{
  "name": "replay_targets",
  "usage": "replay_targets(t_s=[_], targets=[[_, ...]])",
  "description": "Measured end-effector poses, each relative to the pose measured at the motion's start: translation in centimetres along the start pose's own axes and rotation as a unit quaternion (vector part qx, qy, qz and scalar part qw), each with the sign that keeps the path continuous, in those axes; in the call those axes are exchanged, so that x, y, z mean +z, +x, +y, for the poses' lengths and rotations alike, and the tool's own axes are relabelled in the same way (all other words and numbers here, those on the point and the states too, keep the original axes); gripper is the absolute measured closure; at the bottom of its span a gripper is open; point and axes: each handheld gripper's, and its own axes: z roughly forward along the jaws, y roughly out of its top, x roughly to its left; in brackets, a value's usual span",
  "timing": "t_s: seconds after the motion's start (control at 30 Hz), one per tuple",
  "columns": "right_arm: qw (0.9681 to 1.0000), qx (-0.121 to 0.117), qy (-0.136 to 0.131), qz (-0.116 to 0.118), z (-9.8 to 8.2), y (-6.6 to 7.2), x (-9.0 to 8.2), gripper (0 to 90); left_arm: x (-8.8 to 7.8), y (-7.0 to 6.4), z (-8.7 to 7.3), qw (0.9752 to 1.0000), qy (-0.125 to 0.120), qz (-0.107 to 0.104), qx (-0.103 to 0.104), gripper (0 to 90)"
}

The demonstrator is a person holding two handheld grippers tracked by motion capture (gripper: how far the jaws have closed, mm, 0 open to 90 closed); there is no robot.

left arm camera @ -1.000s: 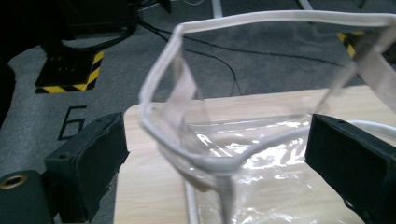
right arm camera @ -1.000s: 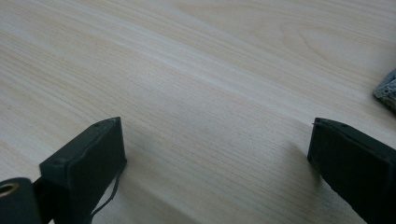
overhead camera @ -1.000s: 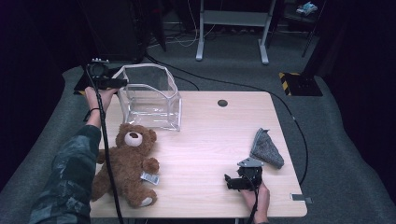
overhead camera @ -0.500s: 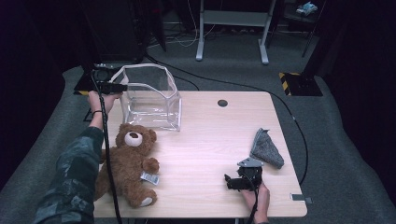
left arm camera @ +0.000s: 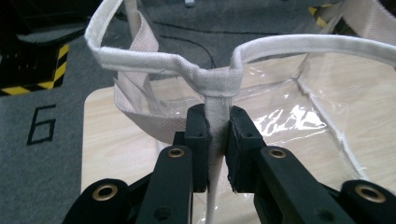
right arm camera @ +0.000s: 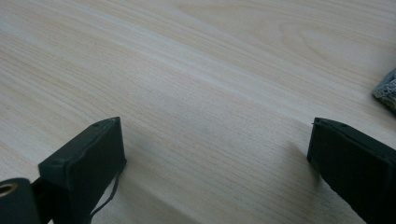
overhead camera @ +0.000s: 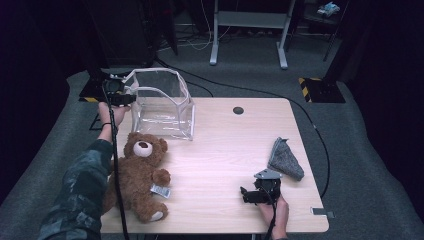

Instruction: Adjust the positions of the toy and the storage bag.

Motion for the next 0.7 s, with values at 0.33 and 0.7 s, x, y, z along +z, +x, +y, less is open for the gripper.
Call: replay_targets(t_s=[0.33,0.7], targets=[[1.0000,0.000,0.001,0.000,0.0,0.0,0.0,3.2,0.6,-2.6,0.2,0.9982,-0.004,-0.044,0.041,80.4],[1.0000,0.000,0.001,0.000,0.0,0.0,0.0,3.3,1.2,-5.6,0.6,0.9946,-0.008,-0.082,0.064,80.6]])
